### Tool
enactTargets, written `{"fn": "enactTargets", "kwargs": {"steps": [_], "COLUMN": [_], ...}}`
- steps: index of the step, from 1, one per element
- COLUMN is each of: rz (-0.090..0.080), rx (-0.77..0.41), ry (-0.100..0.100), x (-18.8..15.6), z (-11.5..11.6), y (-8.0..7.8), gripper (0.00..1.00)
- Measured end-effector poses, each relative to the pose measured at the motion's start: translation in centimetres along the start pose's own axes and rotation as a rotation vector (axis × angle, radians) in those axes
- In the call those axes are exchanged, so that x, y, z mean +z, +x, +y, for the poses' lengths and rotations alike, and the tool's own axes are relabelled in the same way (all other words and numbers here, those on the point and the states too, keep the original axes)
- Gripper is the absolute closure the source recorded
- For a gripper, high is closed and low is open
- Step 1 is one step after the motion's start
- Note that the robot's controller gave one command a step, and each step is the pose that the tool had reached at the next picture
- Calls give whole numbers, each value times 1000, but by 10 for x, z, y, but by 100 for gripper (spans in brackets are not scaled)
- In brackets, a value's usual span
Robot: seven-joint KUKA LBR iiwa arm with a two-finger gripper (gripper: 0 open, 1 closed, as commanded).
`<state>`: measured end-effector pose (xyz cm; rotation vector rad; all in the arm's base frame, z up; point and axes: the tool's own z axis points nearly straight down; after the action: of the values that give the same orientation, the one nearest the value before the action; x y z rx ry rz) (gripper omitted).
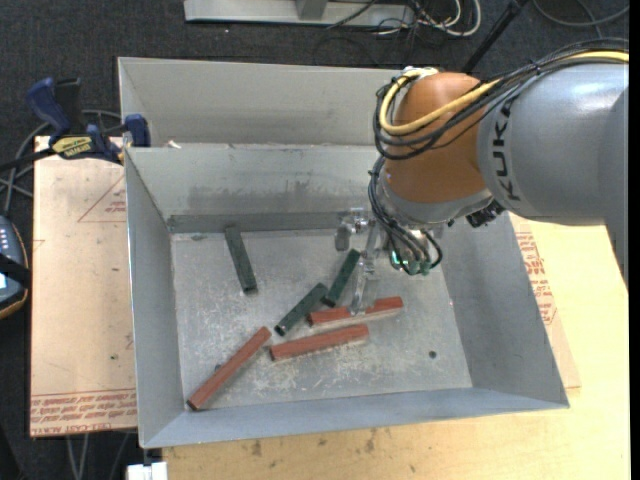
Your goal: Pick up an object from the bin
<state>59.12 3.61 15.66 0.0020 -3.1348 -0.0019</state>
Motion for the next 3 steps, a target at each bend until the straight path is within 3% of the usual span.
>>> {"fn": "enactTargets", "kwargs": {"steps": [1, 2, 3], "rz": [-14, -9, -5], "rx": [-166, -264, -304], "ry": [0, 1, 1], "x": [87, 56, 58], "z": [10, 18, 27], "y": [49, 64, 77], "gripper": [0, 0, 0]}}
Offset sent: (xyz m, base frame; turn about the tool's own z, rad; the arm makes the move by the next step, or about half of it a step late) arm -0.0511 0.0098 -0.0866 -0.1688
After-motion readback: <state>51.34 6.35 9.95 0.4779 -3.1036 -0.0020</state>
